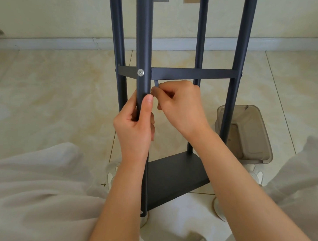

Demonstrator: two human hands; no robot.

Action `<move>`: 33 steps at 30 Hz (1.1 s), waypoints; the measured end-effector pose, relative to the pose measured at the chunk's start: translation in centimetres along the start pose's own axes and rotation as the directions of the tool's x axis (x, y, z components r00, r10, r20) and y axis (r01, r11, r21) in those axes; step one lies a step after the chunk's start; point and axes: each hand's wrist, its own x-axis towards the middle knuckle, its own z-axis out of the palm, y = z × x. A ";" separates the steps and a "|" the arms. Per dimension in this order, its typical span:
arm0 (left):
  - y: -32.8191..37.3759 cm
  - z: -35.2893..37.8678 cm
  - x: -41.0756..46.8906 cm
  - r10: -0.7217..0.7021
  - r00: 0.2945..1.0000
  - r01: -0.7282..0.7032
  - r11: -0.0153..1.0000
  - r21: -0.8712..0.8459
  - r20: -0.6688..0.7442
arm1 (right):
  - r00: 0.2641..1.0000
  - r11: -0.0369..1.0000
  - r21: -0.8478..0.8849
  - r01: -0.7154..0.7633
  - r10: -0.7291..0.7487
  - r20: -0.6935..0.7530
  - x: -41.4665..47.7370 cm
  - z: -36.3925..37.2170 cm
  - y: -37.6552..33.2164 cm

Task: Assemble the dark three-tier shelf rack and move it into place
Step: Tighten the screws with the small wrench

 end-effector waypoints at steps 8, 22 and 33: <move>0.1 0.0 0.0 0.000 1.000 0.000 1.000 -0.008 0.007 | 0.999 0.998 -0.037 0.040 -0.040 -0.003 0.0 0.3 0.4; -0.1 0.0 0.1 -0.035 0.999 0.035 0.999 -0.022 -0.007 | 0.938 0.971 -0.053 0.234 -0.240 -0.251 1.0 3.9 2.6; -0.1 0.0 0.1 -0.016 1.000 0.016 1.000 0.007 0.013 | 0.993 0.995 -0.027 0.098 -0.100 -0.066 -0.1 2.9 4.2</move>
